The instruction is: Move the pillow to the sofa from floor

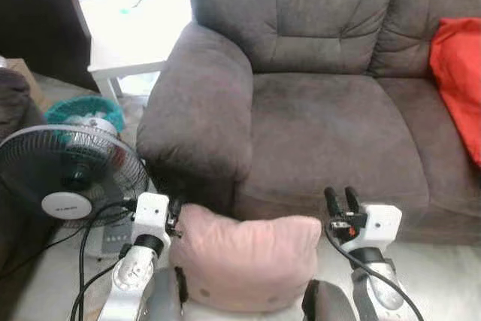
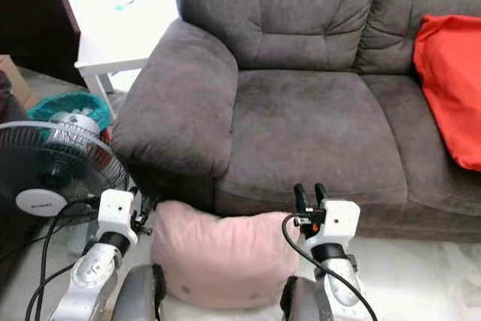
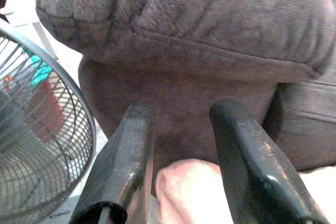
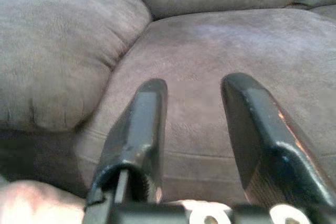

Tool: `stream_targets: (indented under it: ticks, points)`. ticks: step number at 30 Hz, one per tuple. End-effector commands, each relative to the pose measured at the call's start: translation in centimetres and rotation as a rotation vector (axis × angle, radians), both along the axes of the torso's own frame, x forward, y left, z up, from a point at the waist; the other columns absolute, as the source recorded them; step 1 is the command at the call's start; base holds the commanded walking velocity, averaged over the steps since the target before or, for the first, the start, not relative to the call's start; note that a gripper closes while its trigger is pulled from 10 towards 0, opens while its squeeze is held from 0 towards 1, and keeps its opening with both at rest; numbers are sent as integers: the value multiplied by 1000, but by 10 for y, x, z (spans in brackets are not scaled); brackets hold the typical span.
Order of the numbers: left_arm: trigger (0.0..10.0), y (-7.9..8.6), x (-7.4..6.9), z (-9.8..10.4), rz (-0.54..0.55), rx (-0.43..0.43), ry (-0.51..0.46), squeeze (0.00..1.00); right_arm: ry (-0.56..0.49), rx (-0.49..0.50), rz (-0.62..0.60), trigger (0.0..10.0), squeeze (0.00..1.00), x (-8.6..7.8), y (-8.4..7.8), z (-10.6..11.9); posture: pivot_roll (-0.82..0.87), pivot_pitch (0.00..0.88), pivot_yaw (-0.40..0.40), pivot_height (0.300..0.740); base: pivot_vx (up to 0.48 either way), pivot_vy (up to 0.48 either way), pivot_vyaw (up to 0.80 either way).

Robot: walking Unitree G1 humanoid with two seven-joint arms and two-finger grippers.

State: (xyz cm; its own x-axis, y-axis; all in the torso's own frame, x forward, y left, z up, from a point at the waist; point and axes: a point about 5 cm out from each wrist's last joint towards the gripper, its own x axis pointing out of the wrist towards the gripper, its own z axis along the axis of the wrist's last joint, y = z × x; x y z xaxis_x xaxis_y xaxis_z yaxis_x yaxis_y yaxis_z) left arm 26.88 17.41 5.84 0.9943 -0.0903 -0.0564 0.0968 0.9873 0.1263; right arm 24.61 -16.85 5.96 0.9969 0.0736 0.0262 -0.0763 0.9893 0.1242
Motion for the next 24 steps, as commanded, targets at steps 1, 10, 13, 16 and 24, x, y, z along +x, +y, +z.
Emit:
stream_targets:
  ticks: [1, 10, 13, 16, 24]
  points:
    - [10000, -2, 0, 2, -4, -8, -6, 0, 5, -7, -16, 10000, 0, -2, -6, -1, 81, 27, -51, 495, 266, 0, 0]
    - [10000, -3, 0, 1, -8, -6, -3, 0, 3, -6, -14, 10000, 0, -1, -5, -1, 82, 25, -51, 495, 266, 0, 0]
    - [10000, -3, 0, 1, -9, -5, -3, 0, 3, -7, -14, 10000, 0, 0, -6, -1, 82, 23, -51, 495, 266, 0, 0]
    - [10000, -3, 0, 1, -12, -4, -2, 0, 2, -7, -15, 10000, 0, 0, -6, -1, 82, 21, -50, 495, 270, 0, 0]
    - [10000, -4, 1, 1, -16, -1, -3, 0, 1, -5, -13, 10000, 0, 0, -5, -1, 83, 22, -50, 495, 271, 0, 0]
